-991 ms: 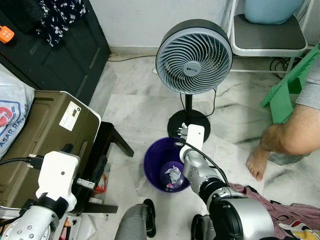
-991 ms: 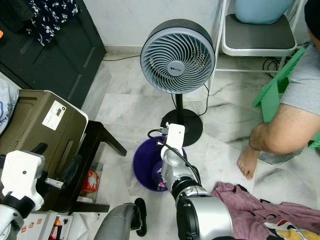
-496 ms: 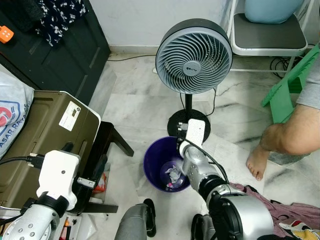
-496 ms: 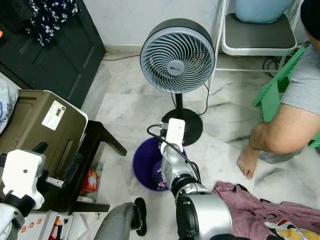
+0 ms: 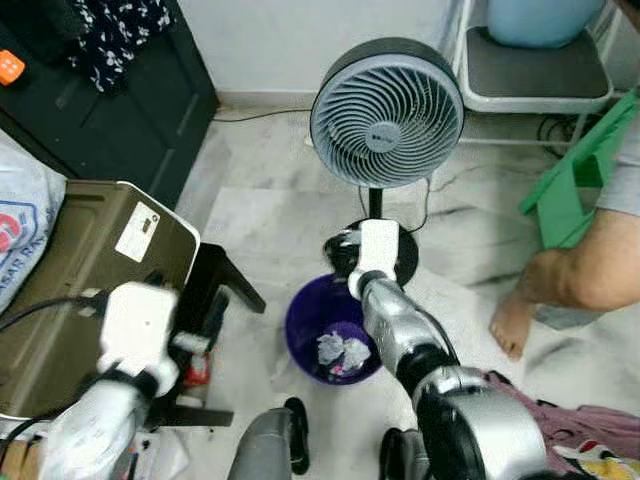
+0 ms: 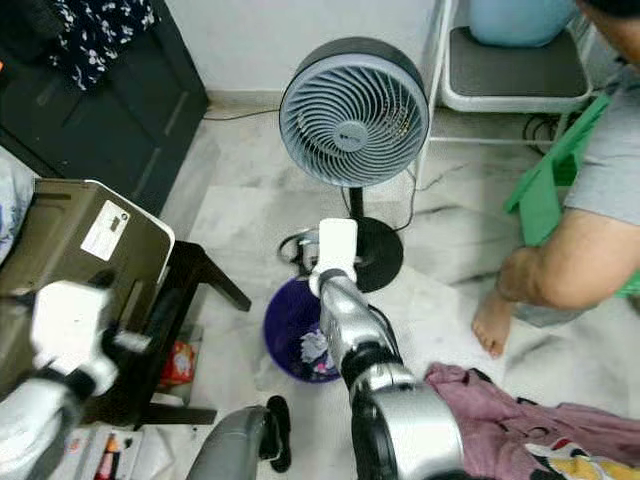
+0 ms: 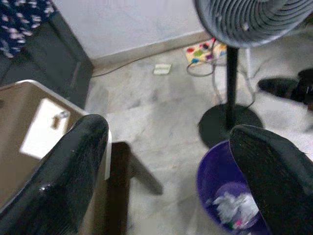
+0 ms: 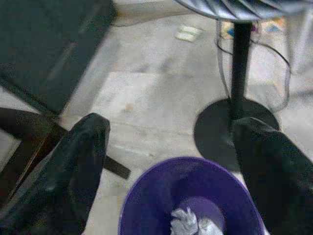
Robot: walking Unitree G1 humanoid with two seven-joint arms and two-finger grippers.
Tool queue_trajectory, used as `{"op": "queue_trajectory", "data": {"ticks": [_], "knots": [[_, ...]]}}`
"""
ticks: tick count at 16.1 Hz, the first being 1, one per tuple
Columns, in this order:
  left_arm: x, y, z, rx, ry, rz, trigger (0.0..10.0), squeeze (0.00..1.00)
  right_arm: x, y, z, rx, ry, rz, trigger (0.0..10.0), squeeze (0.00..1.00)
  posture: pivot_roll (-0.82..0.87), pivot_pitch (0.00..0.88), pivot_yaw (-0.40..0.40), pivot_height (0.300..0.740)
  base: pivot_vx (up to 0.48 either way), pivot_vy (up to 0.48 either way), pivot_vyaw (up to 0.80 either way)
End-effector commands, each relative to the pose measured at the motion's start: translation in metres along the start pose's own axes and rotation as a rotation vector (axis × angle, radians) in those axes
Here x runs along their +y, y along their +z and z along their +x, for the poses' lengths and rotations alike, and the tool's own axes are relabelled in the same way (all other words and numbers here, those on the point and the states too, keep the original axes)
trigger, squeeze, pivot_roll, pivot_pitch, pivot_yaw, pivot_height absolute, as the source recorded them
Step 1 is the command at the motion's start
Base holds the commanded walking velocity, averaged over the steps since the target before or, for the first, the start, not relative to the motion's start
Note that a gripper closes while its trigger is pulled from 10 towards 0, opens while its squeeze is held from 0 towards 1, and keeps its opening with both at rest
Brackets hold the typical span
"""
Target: Clean up the room
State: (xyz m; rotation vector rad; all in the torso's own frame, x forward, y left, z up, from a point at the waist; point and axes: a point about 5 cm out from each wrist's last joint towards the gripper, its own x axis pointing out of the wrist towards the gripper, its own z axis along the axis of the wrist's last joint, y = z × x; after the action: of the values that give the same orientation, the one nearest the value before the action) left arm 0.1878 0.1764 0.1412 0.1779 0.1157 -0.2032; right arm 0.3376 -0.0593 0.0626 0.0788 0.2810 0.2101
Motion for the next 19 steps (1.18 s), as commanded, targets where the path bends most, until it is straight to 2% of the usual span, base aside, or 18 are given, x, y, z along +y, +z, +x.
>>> {"op": "queue_trajectory", "data": {"ticks": [1,3,5,6,7,9,10,11,13,15,17,19], "knots": [[0.000,-0.007,0.005,0.009,0.010,-0.002,10.0,0.00,0.016,-0.013,-0.010,0.019,0.112,-0.024,10.0,1.00,0.09,0.157,0.097,0.740,0.000,0.000,0.00],[-0.004,-0.009,0.020,-0.026,0.000,-0.039,10.0,0.00,0.004,-0.011,-0.025,-0.001,0.176,-0.066,10.0,1.00,0.04,0.127,0.083,0.740,0.000,0.000,0.00],[-0.008,-0.005,0.036,-0.079,-0.002,-0.076,10.0,0.00,-0.012,-0.004,-0.050,-0.041,0.229,-0.161,10.0,1.00,-0.03,0.079,0.073,0.740,0.000,0.000,0.00],[-0.008,-0.004,0.039,-0.086,-0.001,-0.077,10.0,0.00,-0.015,-0.003,-0.054,-0.050,0.235,-0.178,10.0,1.00,-0.04,0.074,0.073,0.740,0.000,0.000,0.00],[-0.011,-0.004,0.048,-0.105,0.000,-0.090,10.0,0.00,-0.030,-0.001,-0.068,-0.070,0.230,-0.227,10.0,1.00,-0.07,0.037,0.065,0.740,0.000,0.000,0.00],[-0.012,-0.003,0.053,-0.121,0.001,-0.091,10.0,0.00,-0.042,0.003,-0.076,-0.086,0.200,-0.243,10.0,1.00,-0.08,0.022,0.061,0.740,0.000,0.000,0.00],[-0.012,-0.002,0.059,-0.134,0.023,-0.070,10.0,0.00,-0.054,0.009,-0.079,-0.116,0.132,-0.241,10.0,0.00,-0.10,0.000,0.052,0.740,0.000,0.000,0.00],[-0.011,-0.002,0.062,-0.139,0.040,-0.052,10.0,0.00,-0.059,0.013,-0.080,-0.123,0.090,-0.227,10.0,0.00,-0.10,0.000,0.052,0.740,0.000,0.000,0.00],[-0.008,-0.003,0.070,-0.151,0.073,-0.031,10.0,0.00,-0.078,0.018,-0.086,-0.145,-0.093,-0.166,10.0,0.00,-0.12,0.000,0.054,0.740,0.000,0.000,0.00],[-0.007,-0.004,0.072,-0.155,0.081,-0.029,10.0,0.00,-0.083,0.022,-0.087,-0.149,-0.134,-0.152,10.0,0.00,-0.12,0.000,0.058,0.740,0.000,0.000,0.00],[-0.012,-0.008,0.077,-0.159,0.035,-0.095,10.0,0.00,-0.087,0.020,-0.078,-0.135,-0.210,-0.079,10.0,0.00,-0.12,0.000,0.055,0.740,0.000,0.000,0.00],[-0.016,-0.008,0.075,-0.171,0.024,-0.105,10.0,0.00,-0.084,0.016,-0.081,-0.134,-0.186,-0.047,10.0,0.00,-0.10,0.000,0.054,0.740,0.000,0.000,0.00]]}}
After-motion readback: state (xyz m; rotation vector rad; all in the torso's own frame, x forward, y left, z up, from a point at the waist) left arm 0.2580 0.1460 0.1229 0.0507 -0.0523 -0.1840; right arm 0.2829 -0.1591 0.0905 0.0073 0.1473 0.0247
